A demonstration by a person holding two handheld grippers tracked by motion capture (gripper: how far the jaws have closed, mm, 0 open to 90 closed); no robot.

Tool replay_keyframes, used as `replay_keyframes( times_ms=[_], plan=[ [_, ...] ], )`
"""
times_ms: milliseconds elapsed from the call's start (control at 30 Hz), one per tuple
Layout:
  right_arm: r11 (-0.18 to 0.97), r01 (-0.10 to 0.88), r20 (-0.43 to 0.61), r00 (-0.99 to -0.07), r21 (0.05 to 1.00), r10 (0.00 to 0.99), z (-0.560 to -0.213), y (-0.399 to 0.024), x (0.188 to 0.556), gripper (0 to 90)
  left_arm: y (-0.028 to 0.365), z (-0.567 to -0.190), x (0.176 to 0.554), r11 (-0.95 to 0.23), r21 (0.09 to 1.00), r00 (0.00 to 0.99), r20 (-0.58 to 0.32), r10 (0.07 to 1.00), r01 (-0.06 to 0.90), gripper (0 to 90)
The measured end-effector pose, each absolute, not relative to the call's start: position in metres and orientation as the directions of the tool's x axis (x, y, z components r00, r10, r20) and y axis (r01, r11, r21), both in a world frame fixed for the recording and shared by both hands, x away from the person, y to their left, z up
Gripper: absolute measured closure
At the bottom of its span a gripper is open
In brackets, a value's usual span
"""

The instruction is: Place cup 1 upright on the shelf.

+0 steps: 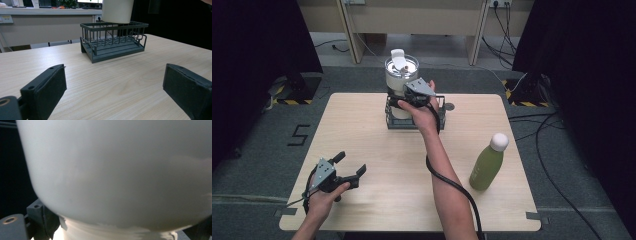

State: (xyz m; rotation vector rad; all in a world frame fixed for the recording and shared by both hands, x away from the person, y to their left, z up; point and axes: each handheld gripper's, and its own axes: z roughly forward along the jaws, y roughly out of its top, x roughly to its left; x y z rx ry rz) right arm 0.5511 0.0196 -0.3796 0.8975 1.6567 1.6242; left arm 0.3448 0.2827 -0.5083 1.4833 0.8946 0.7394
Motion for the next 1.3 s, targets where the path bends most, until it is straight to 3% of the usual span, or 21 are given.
replay_keyframes(
  times_ms=[1300],
  plan=[
    [0.011, 0.078, 0.033, -0.542, 0.997, 0.840, -0.366, 0.044, 0.598, 8.2, 0.284, -0.508, 0.344, -0.002, 0.993, 0.506, -0.057, 0.861, 0.114, 4.1]
  ],
)
